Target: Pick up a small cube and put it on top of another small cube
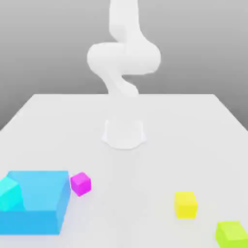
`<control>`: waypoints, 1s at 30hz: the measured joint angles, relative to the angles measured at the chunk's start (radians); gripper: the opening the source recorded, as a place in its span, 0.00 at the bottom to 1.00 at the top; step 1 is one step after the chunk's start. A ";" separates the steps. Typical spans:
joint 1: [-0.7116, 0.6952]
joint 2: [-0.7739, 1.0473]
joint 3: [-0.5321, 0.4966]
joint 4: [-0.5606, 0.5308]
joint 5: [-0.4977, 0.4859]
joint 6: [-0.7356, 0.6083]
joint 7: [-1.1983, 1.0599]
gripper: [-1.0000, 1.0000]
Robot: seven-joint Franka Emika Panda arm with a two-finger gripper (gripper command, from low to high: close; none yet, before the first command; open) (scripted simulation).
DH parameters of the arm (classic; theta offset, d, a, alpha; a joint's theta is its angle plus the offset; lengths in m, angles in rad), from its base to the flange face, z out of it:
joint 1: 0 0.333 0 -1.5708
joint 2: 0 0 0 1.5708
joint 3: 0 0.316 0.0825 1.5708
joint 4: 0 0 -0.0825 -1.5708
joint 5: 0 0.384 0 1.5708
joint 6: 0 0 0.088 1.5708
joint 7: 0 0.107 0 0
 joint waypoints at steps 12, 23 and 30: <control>-0.205 0.379 -0.028 -0.371 -0.032 0.321 0.252 0.50; -0.341 0.866 -0.039 -0.569 0.033 0.710 0.363 0.50; -0.376 0.976 -0.005 -0.549 0.036 0.799 0.360 0.00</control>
